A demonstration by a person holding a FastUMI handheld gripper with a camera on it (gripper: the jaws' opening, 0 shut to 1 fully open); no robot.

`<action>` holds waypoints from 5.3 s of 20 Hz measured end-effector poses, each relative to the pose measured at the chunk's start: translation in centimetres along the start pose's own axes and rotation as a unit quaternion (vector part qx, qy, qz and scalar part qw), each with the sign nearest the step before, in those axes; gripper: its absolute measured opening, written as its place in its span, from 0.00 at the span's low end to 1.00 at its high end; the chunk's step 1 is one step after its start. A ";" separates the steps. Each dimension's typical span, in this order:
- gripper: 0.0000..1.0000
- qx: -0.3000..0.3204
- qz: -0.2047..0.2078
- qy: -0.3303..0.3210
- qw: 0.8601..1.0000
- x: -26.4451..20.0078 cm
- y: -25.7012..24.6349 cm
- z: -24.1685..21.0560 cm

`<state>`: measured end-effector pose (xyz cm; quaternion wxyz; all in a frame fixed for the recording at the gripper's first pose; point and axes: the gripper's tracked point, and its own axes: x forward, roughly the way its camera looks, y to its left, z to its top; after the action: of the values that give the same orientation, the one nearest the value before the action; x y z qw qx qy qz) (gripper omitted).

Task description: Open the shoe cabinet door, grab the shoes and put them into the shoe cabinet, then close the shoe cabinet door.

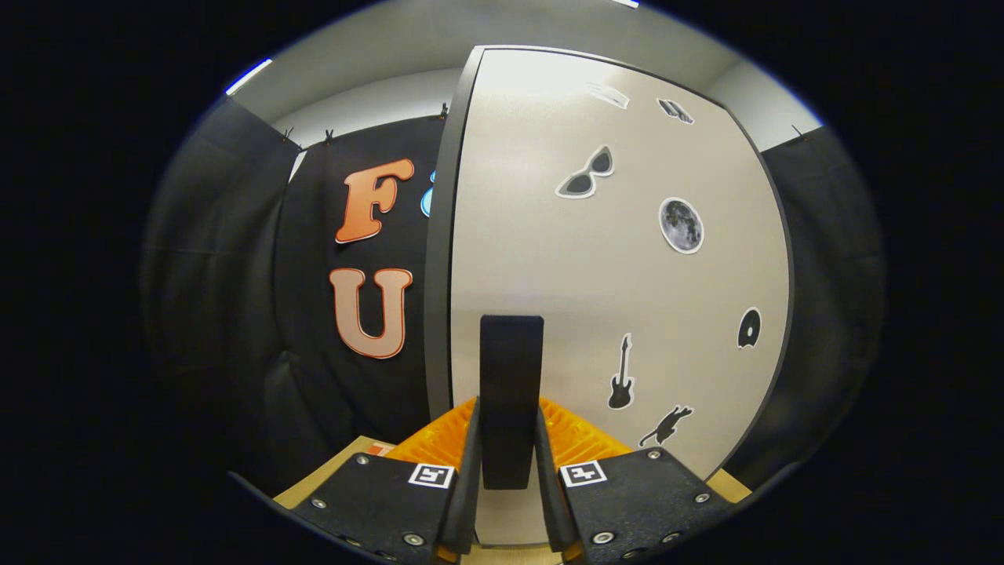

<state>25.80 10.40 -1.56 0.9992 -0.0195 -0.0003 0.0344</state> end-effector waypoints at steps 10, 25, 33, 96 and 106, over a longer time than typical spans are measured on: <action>0.34 0.003 0.000 0.004 1.000 -4.9 -1.2 0.2; 0.33 0.005 -0.005 -0.007 1.000 -11.3 -5.4 -0.1; 0.32 -0.002 -0.011 -0.009 1.000 -13.5 -8.2 -0.4; 0.34 0.000 -0.123 -0.034 0.992 -27.6 -23.4 1.2; 0.47 -0.011 -0.059 -0.021 0.998 -25.6 -14.3 0.0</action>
<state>1.20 -5.63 -1.03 0.9990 -0.0293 -0.0225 -0.0240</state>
